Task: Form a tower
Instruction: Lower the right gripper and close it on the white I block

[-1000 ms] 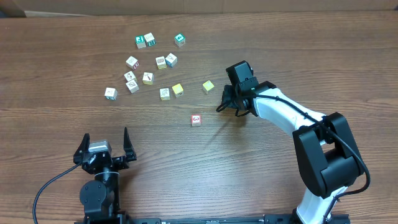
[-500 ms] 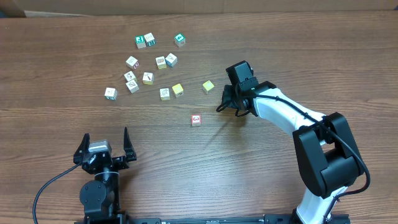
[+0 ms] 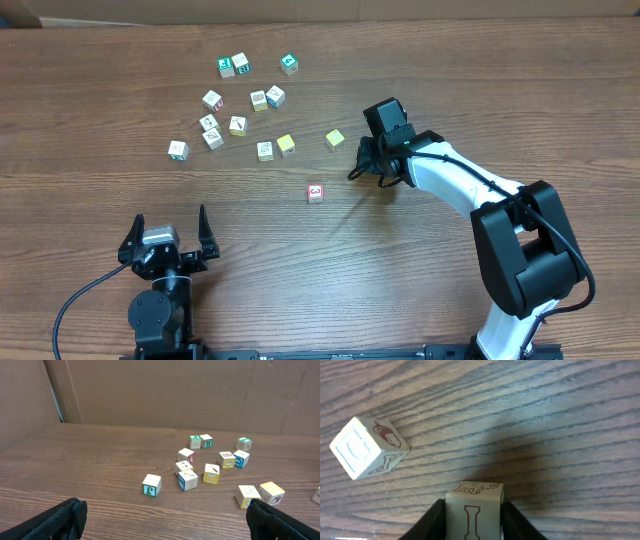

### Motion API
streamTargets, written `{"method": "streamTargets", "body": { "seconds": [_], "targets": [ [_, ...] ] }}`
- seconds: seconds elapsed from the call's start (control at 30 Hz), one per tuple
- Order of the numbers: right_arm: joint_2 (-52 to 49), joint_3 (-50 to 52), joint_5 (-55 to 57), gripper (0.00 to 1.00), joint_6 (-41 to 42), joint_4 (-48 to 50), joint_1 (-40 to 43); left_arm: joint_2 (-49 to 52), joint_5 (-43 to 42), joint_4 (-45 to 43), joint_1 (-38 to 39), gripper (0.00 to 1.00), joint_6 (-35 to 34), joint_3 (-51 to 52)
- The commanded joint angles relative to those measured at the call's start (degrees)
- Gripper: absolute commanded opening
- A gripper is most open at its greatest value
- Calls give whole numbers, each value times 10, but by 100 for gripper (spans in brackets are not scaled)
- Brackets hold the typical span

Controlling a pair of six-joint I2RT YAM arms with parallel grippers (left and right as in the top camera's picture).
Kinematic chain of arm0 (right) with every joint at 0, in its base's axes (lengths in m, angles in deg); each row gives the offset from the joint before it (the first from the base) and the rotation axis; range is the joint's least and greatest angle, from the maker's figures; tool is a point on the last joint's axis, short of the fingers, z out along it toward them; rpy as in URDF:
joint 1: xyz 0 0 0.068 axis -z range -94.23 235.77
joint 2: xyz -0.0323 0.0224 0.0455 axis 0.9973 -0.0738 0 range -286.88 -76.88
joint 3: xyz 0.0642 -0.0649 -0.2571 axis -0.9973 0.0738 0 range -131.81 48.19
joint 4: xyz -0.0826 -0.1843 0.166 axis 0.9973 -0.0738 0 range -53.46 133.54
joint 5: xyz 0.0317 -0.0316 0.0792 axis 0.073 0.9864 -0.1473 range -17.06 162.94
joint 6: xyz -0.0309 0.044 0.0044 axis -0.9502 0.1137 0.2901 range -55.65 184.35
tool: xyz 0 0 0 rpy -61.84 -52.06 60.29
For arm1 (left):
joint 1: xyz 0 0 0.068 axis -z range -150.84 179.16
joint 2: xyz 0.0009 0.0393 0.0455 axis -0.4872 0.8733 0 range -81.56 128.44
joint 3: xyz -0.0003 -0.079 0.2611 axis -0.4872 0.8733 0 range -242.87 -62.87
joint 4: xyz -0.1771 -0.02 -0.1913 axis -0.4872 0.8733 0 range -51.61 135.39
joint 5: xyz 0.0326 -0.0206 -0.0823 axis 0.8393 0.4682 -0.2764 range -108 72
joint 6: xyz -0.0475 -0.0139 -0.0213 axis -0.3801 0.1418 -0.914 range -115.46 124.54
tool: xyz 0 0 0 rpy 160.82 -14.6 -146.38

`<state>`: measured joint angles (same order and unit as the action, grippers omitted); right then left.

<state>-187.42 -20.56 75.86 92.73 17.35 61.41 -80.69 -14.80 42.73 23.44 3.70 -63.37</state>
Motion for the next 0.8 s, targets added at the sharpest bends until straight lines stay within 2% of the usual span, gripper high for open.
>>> {"method": "streamTargets", "body": {
  "seconds": [0.0, 0.37, 0.47, 0.77],
  "targets": [
    [-4, 4, -1, 26, 1, 2, 0, -6, -1, -1, 1, 99, 13, 2],
    [-4, 4, -1, 27, 1, 3, 0, -6, -1, -1, 1, 100, 13, 2],
    [-4, 4, -1, 35, 1, 2, 0, -6, -1, -1, 1, 99, 13, 2],
    [-4, 4, -1, 38, 0, 2, 0, -6, -1, -1, 1, 99, 13, 2]
  ]
}}
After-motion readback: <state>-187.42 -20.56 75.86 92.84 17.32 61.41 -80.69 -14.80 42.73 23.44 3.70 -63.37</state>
